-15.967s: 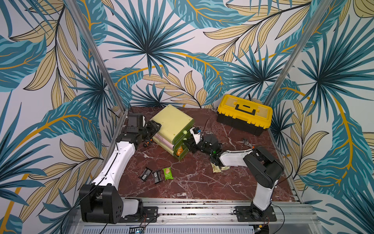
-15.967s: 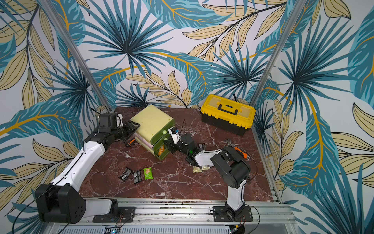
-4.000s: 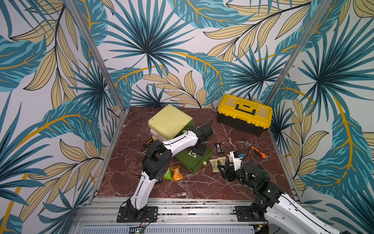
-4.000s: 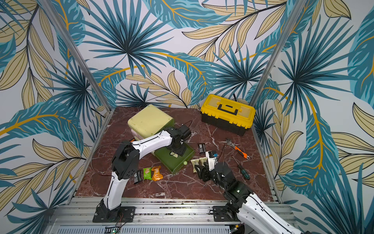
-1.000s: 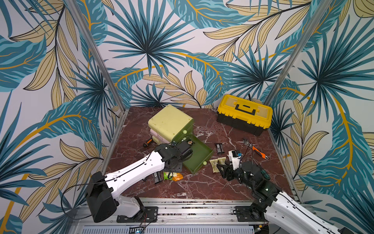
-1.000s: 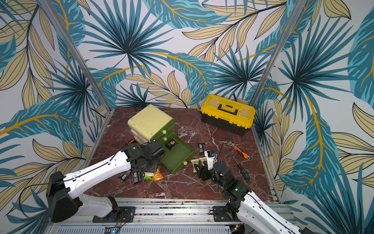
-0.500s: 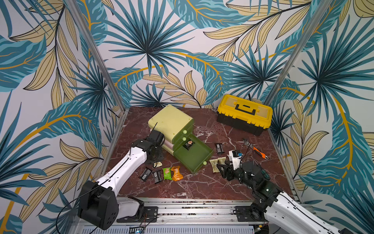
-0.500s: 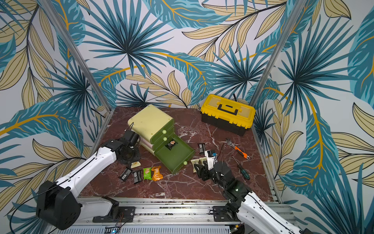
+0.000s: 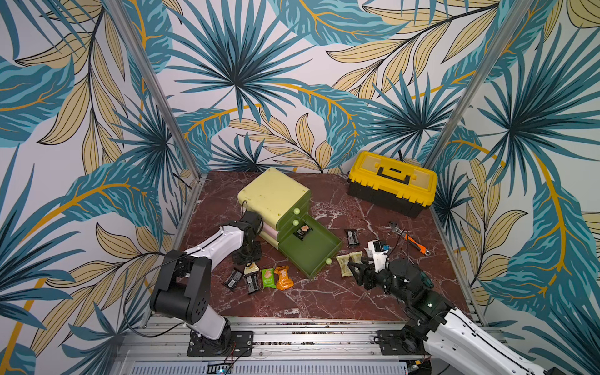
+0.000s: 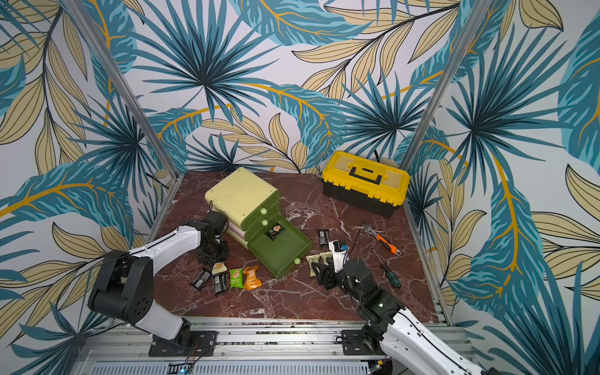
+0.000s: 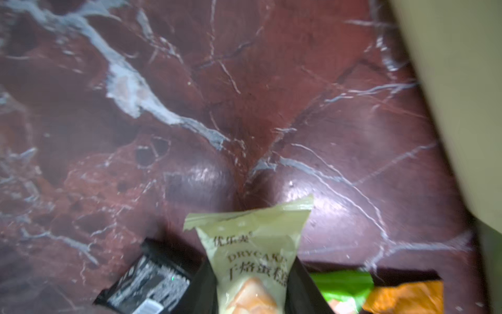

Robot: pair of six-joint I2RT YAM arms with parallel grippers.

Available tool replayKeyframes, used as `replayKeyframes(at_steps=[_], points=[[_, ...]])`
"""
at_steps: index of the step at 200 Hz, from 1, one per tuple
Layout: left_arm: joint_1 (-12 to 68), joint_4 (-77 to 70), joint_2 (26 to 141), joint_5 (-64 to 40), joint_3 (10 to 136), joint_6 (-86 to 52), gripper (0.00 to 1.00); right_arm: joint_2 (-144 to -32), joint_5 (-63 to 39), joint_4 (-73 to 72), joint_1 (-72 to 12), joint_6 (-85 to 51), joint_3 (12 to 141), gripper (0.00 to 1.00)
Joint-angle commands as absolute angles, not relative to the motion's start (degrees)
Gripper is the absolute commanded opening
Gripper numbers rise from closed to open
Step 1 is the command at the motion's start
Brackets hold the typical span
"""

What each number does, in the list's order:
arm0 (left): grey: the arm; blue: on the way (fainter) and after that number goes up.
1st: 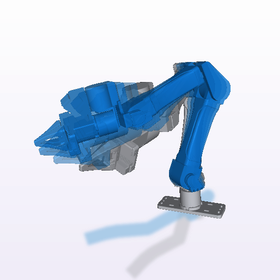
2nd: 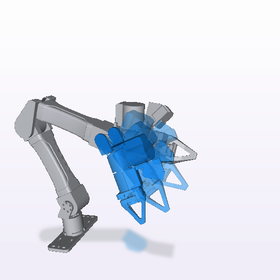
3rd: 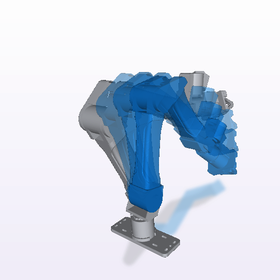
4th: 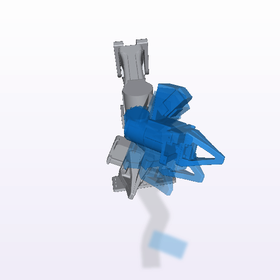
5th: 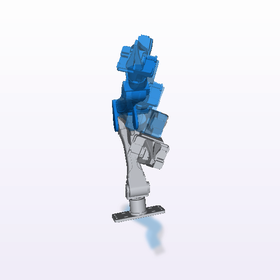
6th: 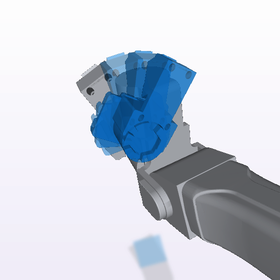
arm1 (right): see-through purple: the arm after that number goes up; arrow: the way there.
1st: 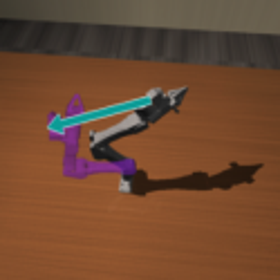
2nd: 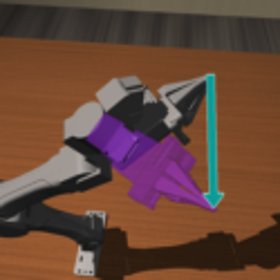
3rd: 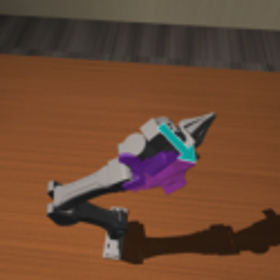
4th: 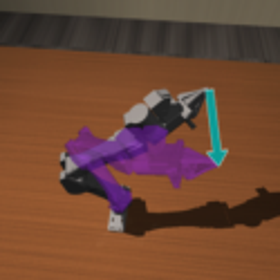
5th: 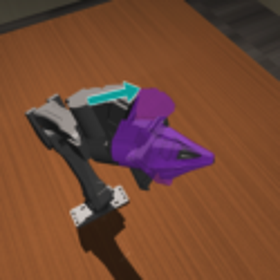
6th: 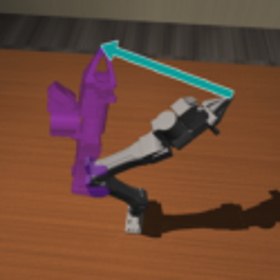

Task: Take the cookies out of the drawer
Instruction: Place the cookie at the center of the board, then pick up the cookie from the drawer.

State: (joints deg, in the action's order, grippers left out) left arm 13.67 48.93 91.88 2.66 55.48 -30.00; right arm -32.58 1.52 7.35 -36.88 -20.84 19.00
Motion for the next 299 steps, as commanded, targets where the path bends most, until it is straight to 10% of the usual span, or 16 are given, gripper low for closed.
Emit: replayKeyframes(at_steps=[1, 134, 194, 299], points=[[13.03, 47.2, 94.43, 2.95, 59.44, -27.87, 0.39, -32.08, 2.46, 7.13, -36.77, -19.77, 18.37, 0.67], [12.25, 50.81, 75.91, 8.52, 55.72, -34.36, 0.59, -34.22, 1.96, 10.22, -36.78, -18.59, 24.54, 0.66], [13.14, 41.78, 53.41, 6.09, 54.42, -37.91, 0.63, -58.58, -10.05, 6.17, -36.86, -9.53, 39.1, 0.64], [12.37, 22.92, 55.07, -2.29, 52.33, -47.05, 0.7, -98.33, -3.9, -3.78, -36.81, -9.3, 61.87, 0.69]])
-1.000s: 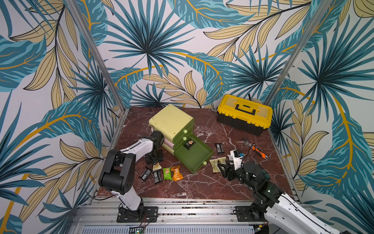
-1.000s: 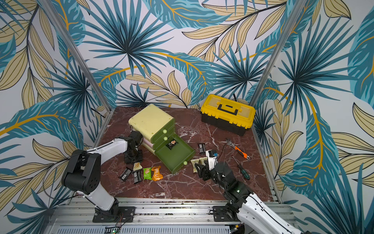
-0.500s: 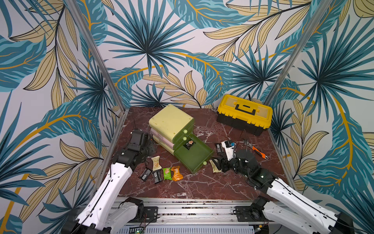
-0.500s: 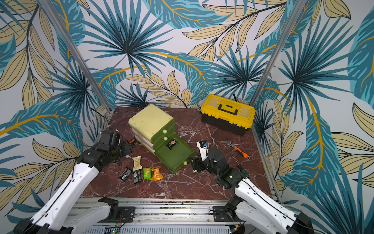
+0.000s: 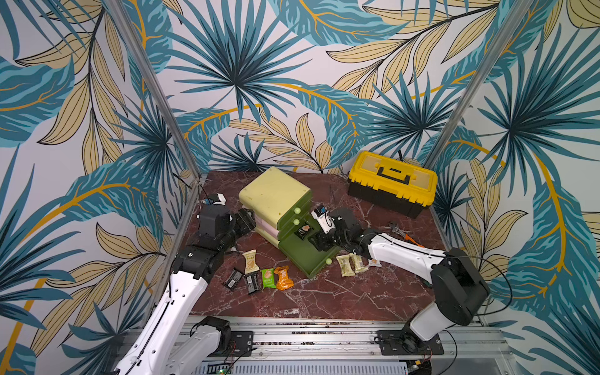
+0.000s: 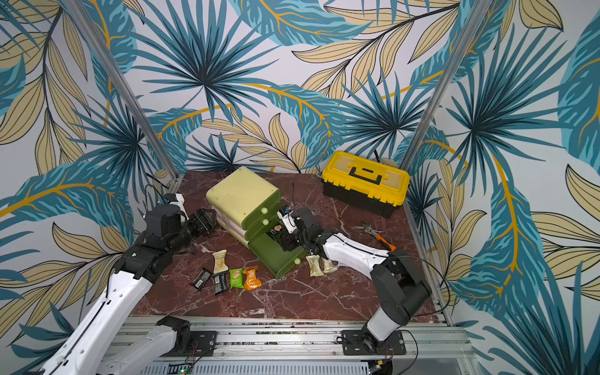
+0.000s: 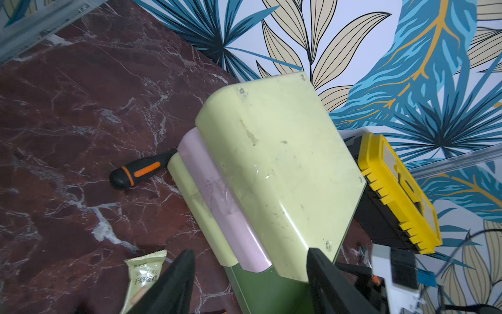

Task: Take the cookies out of the drawer
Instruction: Pick up the cookie from the drawer.

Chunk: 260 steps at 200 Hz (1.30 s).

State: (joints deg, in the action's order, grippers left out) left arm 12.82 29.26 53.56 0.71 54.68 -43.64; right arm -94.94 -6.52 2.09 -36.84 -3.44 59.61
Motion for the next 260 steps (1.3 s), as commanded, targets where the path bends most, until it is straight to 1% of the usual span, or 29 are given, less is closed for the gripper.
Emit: replayKeyframes(at_steps=[1, 25, 59, 96, 114, 147, 200, 260], points=[[12.38, 22.8, 55.13, -2.37, 52.27, -47.12, 0.7, -98.52, -3.67, -3.87, -36.82, -9.88, 61.92, 0.69], [12.3, 19.68, 56.28, -3.31, 51.99, -49.16, 0.7, -100.39, -1.0, -5.02, -36.81, -23.6, 63.82, 0.63], [11.95, 18.13, 57.88, -5.02, 52.35, -49.56, 0.7, -100.66, 1.32, -3.94, -36.85, -48.31, 64.31, 0.57], [11.36, 16.38, 60.04, -7.73, 52.39, -49.56, 0.7, -103.9, 4.11, 3.56, -36.91, -62.62, 69.4, 0.51], [10.83, 14.8, 60.77, -9.49, 52.5, -50.37, 0.7, -105.3, 4.89, 2.6, -36.9, -68.25, 69.52, 0.49], [10.48, 14.57, 61.45, -10.71, 53.63, -50.22, 0.7, -107.73, 5.75, 2.43, -36.89, -74.74, 69.44, 0.47], [10.13, 15.38, 60.74, -11.13, 53.61, -50.44, 0.7, -111.47, 7.3, 2.61, -36.86, -75.86, 71.9, 0.46], [9.88, 15.38, 59.73, -10.99, 53.35, -50.15, 0.7, -114.7, 9.81, 3.24, -36.83, -80.04, 73.33, 0.45]])
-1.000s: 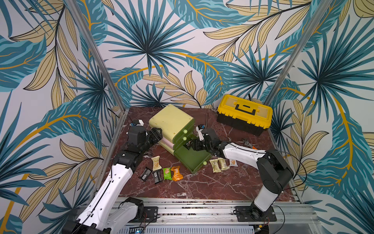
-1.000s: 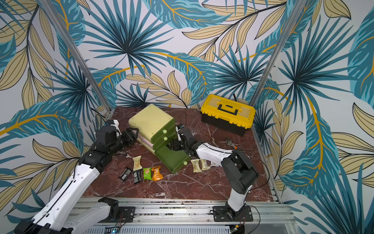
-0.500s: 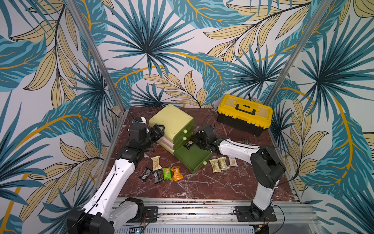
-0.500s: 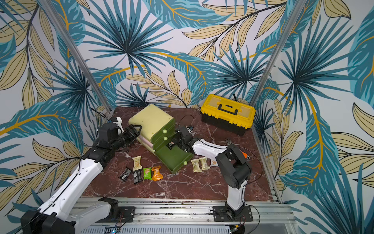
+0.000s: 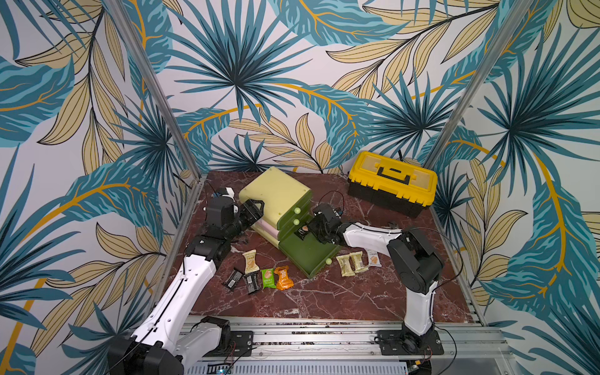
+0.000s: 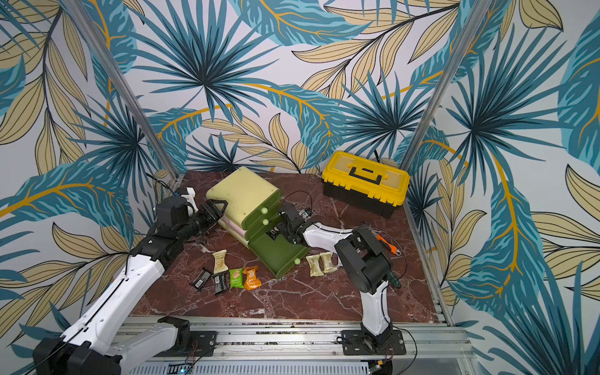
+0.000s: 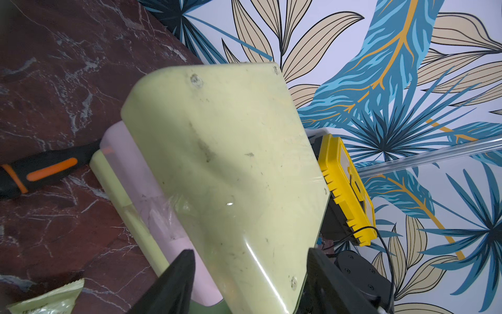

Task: Take the cookies out of the drawer
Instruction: Pick up the cookie from the drawer.

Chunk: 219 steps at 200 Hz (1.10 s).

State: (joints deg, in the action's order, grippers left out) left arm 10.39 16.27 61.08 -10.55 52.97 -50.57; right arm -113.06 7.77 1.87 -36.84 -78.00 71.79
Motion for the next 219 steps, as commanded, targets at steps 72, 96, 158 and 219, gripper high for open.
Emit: replayKeyframes(at_steps=[72, 96, 158, 219], points=[[9.82, 17.09, 59.52, -10.89, 53.09, -50.02, 0.7, -118.02, 11.16, 4.28, -36.82, -79.94, 75.61, 0.4], [9.67, 17.13, 59.59, -10.87, 53.09, -49.94, 0.7, -118.57, 11.45, 4.26, -36.8, -80.0, 75.84, 0.37], [9.44, 16.79, 59.99, -11.07, 53.26, -49.7, 0.7, -119.52, 12.13, 4.09, -36.79, -79.57, 76.22, 0.18], [9.27, 17.12, 59.94, -11.25, 53.4, -49.52, 0.7, -118.71, 11.7, 2.96, -36.82, -79.43, 76.38, 0.06]])
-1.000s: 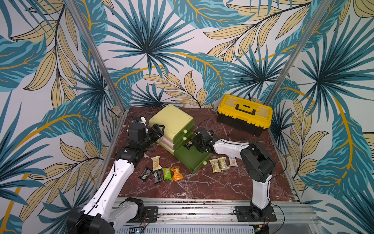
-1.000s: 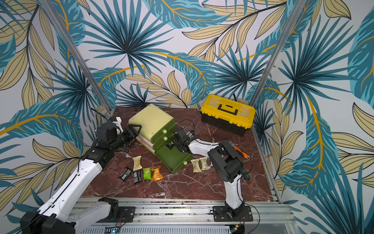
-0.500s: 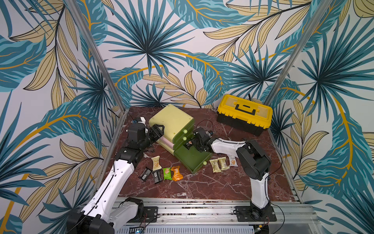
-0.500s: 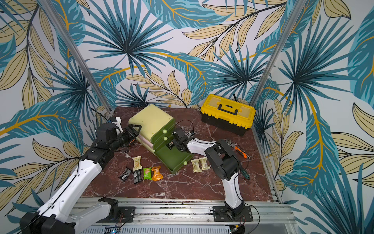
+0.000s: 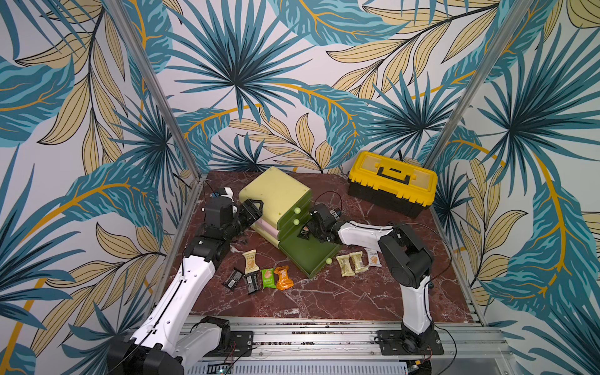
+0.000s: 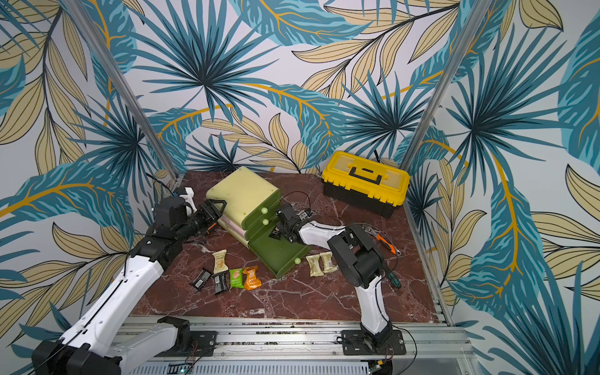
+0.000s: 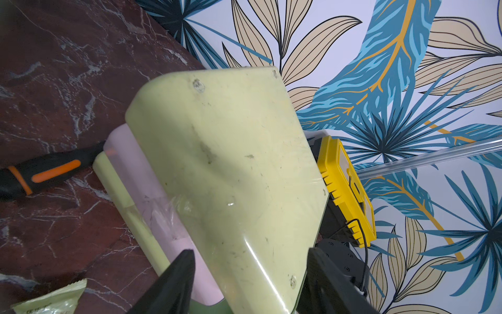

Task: Take the cookies out of the drawer
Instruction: Pick up the cookie from the drawer, then place the cookie at the center of the board.

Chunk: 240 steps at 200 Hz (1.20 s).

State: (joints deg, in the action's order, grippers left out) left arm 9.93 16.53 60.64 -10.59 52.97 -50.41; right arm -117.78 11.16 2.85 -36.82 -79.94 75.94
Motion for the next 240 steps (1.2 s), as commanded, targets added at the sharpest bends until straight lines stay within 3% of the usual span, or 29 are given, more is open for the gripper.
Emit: replayKeyframes(at_steps=[1, 36, 117, 166, 212, 240], points=[[9.25, 17.13, 59.94, -11.25, 53.37, -49.54, 0.7, -118.64, 11.69, 2.93, -36.78, -79.4, 76.38, 0.06], [9.12, 17.32, 59.68, -10.9, 53.81, -49.45, 0.7, -116.45, 10.7, 2.49, -36.82, -78.36, 76.2, 0.0], [8.77, 18.24, 58.81, -9.8, 54.04, -49.39, 0.7, -104.32, 8.02, 5.04, -36.79, -75.47, 68.99, 0.0], [8.53, 18.96, 58.22, -8.68, 54.36, -49.21, 0.7, -92.42, 11.7, 9.27, -35.04, -74.85, 60.58, 0.0], [8.34, 19.85, 57.94, -8.26, 54.49, -49.17, 0.7, -81.3, 11.8, 14.3, -25.83, -69.62, 53.18, 0.0], [8.26, 21.07, 57.58, -7.84, 55.1, -48.69, 0.7, -79.59, 7.61, 18.75, -16.47, -50.73, 54.37, 0.0]])
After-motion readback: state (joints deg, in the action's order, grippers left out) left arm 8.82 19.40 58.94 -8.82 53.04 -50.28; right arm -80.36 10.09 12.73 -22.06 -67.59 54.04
